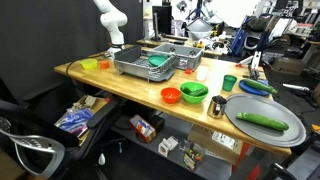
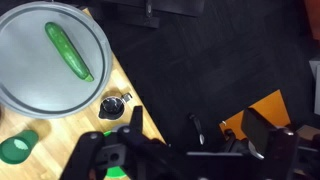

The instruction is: Remove the zucchini from the green bowl and put it on the plate

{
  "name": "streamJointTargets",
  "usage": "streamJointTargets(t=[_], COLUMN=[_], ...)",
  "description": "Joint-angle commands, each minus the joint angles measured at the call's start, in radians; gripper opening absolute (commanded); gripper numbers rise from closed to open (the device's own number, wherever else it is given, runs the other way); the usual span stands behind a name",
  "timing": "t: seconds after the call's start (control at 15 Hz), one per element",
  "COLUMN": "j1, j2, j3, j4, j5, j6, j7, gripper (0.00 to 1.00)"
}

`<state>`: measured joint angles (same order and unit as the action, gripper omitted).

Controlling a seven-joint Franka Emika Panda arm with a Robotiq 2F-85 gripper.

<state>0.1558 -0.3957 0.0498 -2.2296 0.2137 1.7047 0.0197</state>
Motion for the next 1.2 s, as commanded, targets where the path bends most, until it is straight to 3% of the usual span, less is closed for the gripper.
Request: streamJointTargets(t=[0.0, 0.73, 1.13], j1=[-0.019, -0.023, -0.038], j2=[0.000, 0.018, 0.144], j3=[0.016, 0.018, 0.061], j4=[0.002, 0.008, 0.014], j5=[0.005, 0.009, -0.093], j6=[-0.004, 0.001, 0.116], j7=[-0.005, 0.014, 0.133], gripper=[1.00, 1.00, 1.00])
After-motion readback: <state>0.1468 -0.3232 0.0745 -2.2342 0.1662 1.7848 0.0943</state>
